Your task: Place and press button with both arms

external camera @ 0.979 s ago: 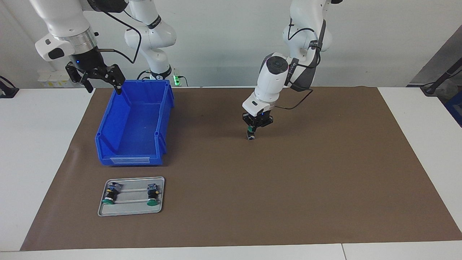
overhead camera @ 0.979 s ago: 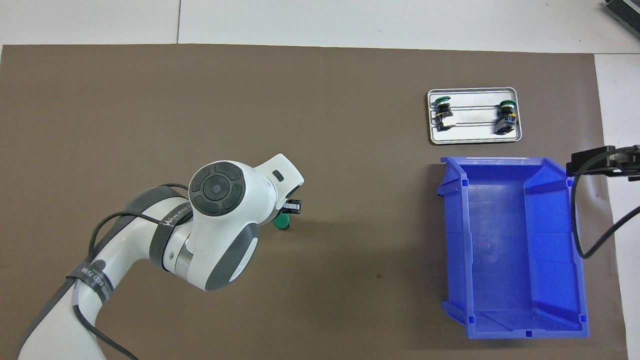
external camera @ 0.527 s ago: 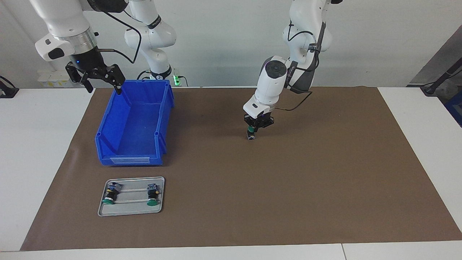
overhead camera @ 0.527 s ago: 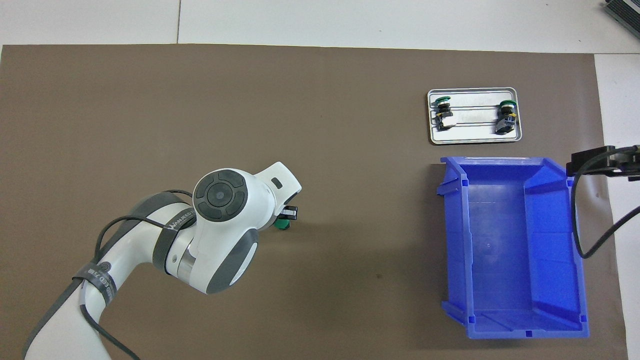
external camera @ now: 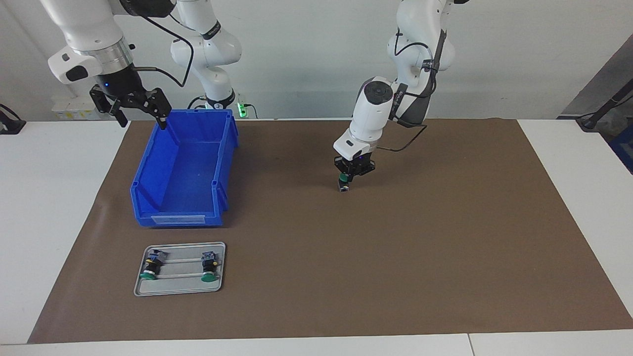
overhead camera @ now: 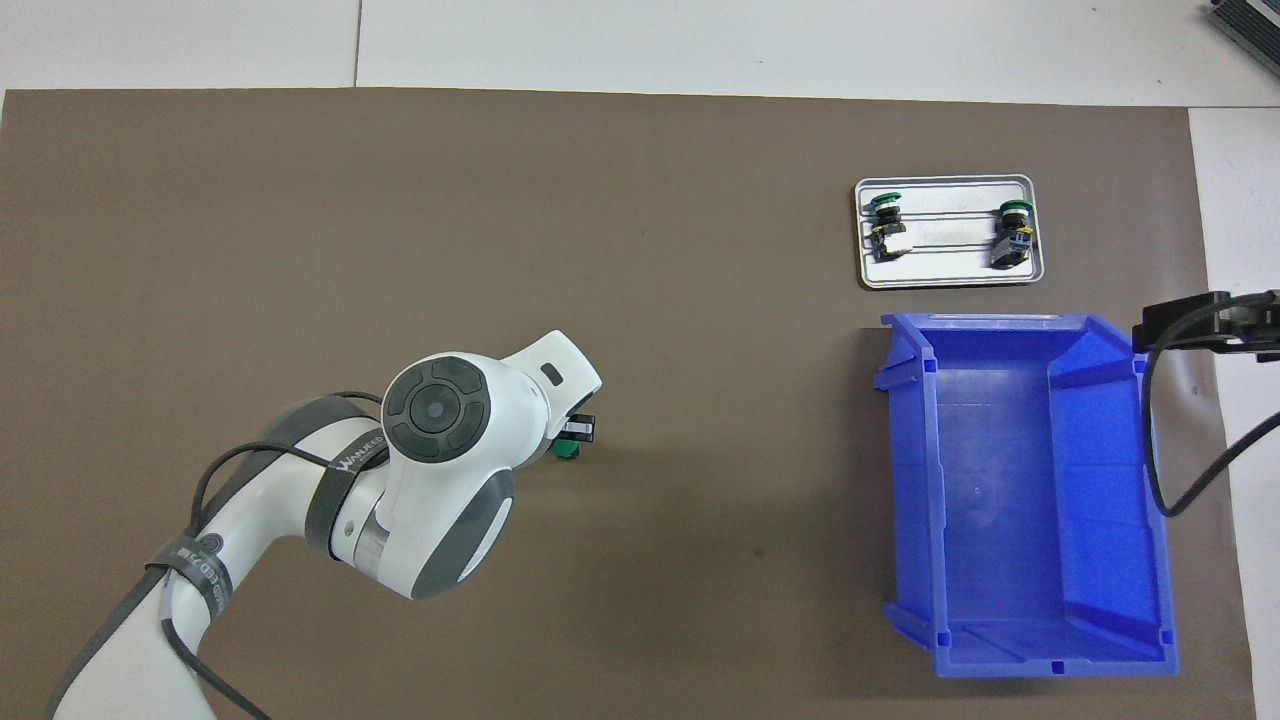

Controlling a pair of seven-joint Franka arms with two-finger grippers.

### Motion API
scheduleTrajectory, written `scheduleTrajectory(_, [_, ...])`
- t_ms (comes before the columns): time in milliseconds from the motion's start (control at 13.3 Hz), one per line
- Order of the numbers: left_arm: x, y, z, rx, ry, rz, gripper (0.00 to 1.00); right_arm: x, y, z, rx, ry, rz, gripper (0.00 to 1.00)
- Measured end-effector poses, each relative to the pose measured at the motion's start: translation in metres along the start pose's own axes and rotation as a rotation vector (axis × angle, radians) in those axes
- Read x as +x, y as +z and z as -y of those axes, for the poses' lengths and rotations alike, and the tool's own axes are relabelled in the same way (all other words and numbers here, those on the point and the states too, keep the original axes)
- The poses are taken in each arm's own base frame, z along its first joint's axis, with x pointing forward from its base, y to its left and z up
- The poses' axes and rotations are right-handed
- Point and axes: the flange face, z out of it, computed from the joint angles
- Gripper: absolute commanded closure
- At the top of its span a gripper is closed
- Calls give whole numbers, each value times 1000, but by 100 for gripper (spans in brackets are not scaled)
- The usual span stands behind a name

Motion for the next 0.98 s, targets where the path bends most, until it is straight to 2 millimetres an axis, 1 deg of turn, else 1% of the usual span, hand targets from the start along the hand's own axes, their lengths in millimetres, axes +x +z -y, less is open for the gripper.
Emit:
scheduleTrajectory(151, [6,-10,-2,2,-1,8,100,0,0,0,0,0,0,0])
scheduleTrajectory(226, [11,-21,-4,6,-2,21,100,0,0,0,0,-1,0,0])
scheduleTrajectory(377, [28,-54,-2,4,-16,22,100,0,0,4,0,-8,1,0])
scheduleTrajectory(452, [38,-72,5,3,-30,17,100,-1,0,6,0,-12,3,0])
scheduleTrajectory(527, [48,-88,18,6,-43,17,100,-1,0,9,1,-17,5,0])
scheduleTrajectory(603, [58,-102,35,13,-47,24,100,-2,1,15,5,-28,8,0])
scheduleTrajectory(678, [67,-115,58,19,-47,35,100,-3,3,27,14,-47,12,0])
scheduleTrajectory(753, [75,-129,83,23,-49,44,99,-4,5,44,32,-64,13,0])
scheduleTrajectory(829, [82,-141,111,29,-51,51,96,-3,9,70,51,-77,1,0])
scheduleTrajectory(904, [86,-150,138,45,-47,61,94,-2,16,102,61,-92,-11,0])
scheduleTrajectory(979, [87,-156,160,75,-38,72,86,-3,26,138,63,-110,-18,0])
